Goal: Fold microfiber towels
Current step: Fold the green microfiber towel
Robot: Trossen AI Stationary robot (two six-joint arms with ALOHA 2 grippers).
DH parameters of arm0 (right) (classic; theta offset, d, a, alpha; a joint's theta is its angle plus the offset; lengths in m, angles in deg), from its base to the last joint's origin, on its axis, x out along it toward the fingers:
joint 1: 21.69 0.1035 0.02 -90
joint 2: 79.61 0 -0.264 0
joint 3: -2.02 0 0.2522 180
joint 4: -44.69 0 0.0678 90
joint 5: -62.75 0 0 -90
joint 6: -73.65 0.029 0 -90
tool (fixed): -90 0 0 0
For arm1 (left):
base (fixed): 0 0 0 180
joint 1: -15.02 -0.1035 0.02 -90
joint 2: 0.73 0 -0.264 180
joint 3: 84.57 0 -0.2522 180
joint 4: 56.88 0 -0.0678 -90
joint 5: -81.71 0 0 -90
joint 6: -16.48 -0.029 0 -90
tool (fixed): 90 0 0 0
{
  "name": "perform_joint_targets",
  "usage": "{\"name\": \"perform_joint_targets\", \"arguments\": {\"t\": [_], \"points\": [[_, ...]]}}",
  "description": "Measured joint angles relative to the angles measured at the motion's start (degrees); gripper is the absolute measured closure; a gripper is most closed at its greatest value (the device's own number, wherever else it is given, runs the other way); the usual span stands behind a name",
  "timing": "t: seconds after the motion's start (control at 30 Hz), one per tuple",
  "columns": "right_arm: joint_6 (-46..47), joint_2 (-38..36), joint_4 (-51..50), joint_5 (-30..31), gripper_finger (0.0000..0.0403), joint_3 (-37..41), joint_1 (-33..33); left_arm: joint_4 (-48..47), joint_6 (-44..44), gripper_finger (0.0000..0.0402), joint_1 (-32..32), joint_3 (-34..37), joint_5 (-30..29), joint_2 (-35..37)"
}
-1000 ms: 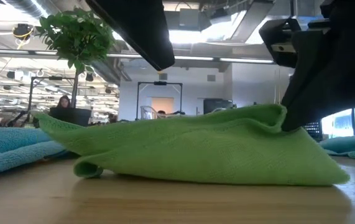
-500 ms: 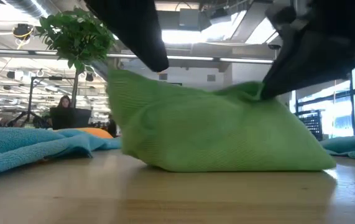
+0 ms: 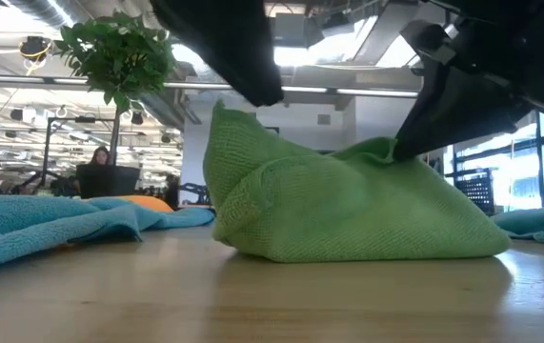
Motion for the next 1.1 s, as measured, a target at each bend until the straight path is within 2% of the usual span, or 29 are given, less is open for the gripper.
{"name": "perform_joint_targets", "arguments": {"t": [0.57, 0.97, 1.1], "points": [[1.9, 0.0, -1.9, -0.2, 0.0393, 0.0, 0.9, -1.5, 1.6, 0.0280, -3.7, 0.0, 3.5, 0.0], [2.8, 0.0, -2.6, -0.2, 0.0393, 0.0, 0.9, -0.5, 1.2, 0.0280, -4.5, 0.1, 7.8, -3.8], [3.2, 0.0, -2.9, -2.6, 0.0393, 0.0, 0.6, -0.5, 1.2, 0.0280, -4.1, 0.0, 7.7, -3.0]]}}
